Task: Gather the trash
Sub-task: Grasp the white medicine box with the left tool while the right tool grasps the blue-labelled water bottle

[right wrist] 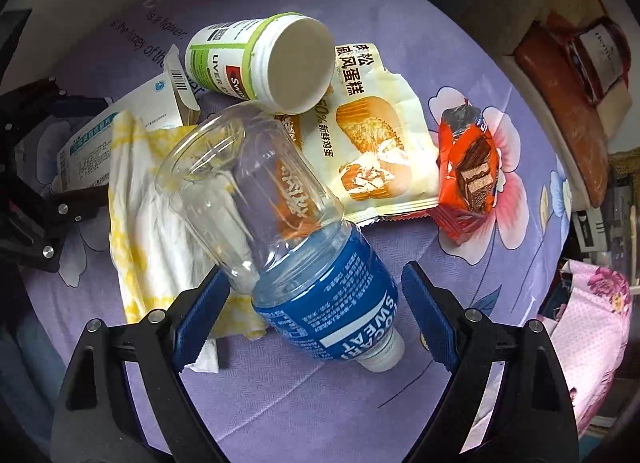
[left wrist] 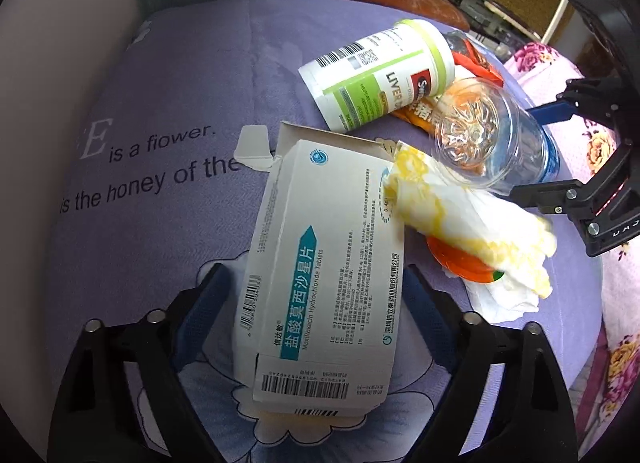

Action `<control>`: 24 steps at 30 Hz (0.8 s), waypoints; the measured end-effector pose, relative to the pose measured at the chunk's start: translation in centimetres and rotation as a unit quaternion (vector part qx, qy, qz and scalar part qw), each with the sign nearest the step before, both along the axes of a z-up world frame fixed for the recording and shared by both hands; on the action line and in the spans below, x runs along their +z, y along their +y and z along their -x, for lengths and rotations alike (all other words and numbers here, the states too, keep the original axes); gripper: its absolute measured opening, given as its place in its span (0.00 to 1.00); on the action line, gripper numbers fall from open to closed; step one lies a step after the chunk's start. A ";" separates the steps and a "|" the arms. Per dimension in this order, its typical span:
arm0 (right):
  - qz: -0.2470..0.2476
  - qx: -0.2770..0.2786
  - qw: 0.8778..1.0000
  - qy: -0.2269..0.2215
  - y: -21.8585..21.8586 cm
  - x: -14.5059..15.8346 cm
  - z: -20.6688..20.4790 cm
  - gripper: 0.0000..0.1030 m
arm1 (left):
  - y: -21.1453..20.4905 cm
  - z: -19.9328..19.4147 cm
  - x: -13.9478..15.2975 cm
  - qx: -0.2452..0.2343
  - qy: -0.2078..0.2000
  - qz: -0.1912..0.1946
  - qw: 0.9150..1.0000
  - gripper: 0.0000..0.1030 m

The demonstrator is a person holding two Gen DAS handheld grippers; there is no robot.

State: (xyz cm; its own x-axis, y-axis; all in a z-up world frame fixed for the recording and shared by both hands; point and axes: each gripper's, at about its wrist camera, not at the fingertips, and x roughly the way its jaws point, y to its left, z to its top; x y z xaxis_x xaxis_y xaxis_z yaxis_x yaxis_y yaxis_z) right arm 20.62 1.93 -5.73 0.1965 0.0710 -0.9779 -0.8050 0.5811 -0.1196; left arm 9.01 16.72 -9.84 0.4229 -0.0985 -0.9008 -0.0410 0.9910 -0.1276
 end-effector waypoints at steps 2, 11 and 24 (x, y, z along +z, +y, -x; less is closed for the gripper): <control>-0.017 -0.040 0.999 0.020 -0.4 -0.3 -0.4 0.80 | 0.6 0.3 0.2 0.010 -0.005 0.012 1.000 0.69; -0.061 -0.168 0.981 0.071 -4.8 -0.3 2.6 0.79 | 1.4 3.3 0.4 0.023 0.000 0.075 0.997 0.65; -0.126 -0.279 0.948 0.091 -12.0 -0.8 10.6 0.79 | -3.5 6.7 0.4 -0.039 0.011 0.084 0.996 0.65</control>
State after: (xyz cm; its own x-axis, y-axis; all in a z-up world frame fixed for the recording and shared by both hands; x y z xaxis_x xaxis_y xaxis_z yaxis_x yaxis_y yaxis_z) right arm 10.00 -10.12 -6.56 0.1013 0.2418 -0.9650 -0.3574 0.9141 0.1915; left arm 2.27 13.19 -9.44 0.3888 -0.2796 -0.8779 0.0300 0.9562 -0.2913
